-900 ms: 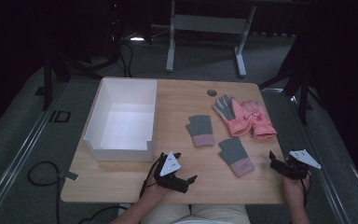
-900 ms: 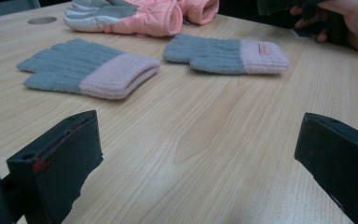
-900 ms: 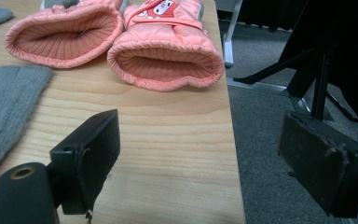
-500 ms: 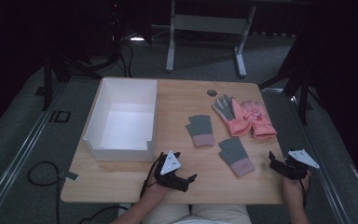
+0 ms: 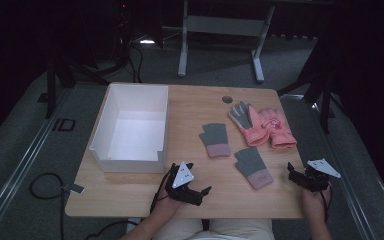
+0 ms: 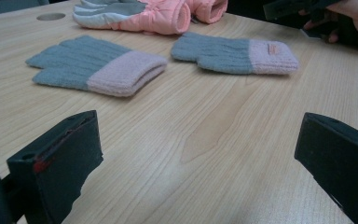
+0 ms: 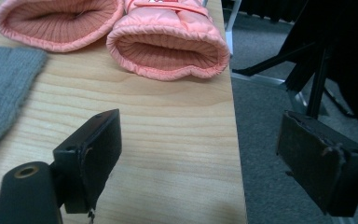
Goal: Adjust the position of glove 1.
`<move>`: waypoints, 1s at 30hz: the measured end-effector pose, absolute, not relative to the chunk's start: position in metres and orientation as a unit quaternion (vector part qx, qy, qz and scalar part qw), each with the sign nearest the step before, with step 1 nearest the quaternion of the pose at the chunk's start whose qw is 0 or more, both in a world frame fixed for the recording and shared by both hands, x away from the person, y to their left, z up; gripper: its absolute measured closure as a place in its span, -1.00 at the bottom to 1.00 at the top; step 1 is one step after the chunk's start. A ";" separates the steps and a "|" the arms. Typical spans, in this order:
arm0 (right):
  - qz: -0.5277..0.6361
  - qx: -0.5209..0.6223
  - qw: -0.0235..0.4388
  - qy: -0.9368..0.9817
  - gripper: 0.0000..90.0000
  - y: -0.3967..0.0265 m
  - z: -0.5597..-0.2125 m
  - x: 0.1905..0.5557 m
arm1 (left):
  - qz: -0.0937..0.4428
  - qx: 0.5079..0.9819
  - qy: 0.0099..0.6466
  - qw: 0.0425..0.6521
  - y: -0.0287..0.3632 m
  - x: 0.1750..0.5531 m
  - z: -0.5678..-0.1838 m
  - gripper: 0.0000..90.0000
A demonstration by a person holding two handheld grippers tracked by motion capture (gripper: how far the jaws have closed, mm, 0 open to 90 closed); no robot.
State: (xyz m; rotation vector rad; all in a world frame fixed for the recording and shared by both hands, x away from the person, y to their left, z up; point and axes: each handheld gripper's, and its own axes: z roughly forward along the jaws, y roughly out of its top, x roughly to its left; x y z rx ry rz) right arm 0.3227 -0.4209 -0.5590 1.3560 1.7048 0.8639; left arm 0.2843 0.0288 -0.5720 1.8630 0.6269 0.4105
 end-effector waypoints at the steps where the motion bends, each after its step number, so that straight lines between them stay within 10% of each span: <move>1: 0.343 0.538 0.383 0.668 -0.69 -0.422 -0.559 0.323 | 0.172 0.783 0.262 0.538 0.029 0.284 -0.572 -1.00; 30: 0.350 0.542 0.369 0.669 -0.70 -0.400 -0.501 0.336 | 0.183 0.786 0.256 0.532 0.027 0.281 -0.572 -1.00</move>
